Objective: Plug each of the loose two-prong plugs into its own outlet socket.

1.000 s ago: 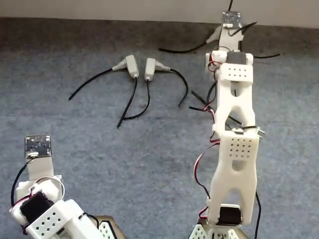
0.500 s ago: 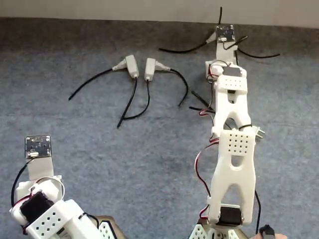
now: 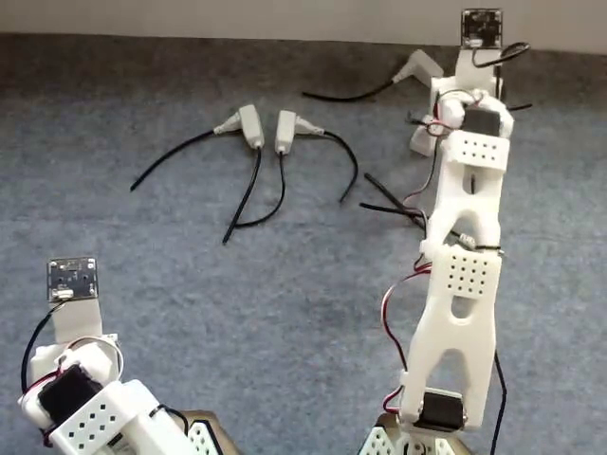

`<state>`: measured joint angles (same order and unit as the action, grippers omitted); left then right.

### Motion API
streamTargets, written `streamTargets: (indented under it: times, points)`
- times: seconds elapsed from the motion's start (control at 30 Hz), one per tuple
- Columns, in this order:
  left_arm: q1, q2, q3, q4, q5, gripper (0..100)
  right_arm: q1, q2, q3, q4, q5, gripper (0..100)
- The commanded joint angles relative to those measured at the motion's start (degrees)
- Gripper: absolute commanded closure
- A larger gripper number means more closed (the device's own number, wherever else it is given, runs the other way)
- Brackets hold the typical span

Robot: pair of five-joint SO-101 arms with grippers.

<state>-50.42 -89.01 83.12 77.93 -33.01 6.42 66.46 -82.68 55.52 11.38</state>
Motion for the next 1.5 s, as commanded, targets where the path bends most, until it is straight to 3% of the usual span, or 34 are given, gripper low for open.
streamTargets:
  times: [0.0, 0.13, 0.33, 0.4, 0.67, 0.93, 1.1, 1.23, 1.37, 1.47]
  points:
    - [-0.2, -0.3, -0.2, -1.2, 0.1, 87, 0.0, -1.5, -14.4, 17.0, -0.9, 69.1]
    - [-0.4, -0.3, 0.4, -1.2, 0.1, 87, 0.5, -5.3, -19.5, 24.2, 0.0, 69.1]
    - [-0.2, -0.3, 0.5, -1.6, 0.2, 87, 1.1, -16.7, -12.7, 45.8, 11.3, 69.1]
    - [-0.1, -0.3, 0.5, -1.6, 0.3, 87, 2.1, -20.0, -7.3, 45.6, 10.6, 69.2]
    - [1.6, -0.3, 1.8, -2.6, 0.4, 87, 3.4, -32.7, 27.4, 45.7, 24.6, 69.2]
    - [1.6, -0.3, 4.1, -4.0, 0.4, 87, 3.7, -46.3, 58.4, 45.7, 26.3, 69.2]
    - [1.6, -0.3, 4.2, -4.0, 0.4, 87, 5.3, -46.9, 69.9, 41.5, 28.2, 69.2]
    - [2.0, -0.3, 4.2, -4.0, 0.4, 87, 7.7, -46.8, 77.2, 31.2, 35.8, 69.2]
    - [2.0, -0.3, 4.9, -4.8, 0.5, 87, 10.2, -46.8, 83.6, 19.1, 39.0, 69.2]
    - [2.1, -0.3, 5.4, -5.8, 0.5, 87, 10.2, -46.9, 88.7, 15.6, 39.6, 69.2]
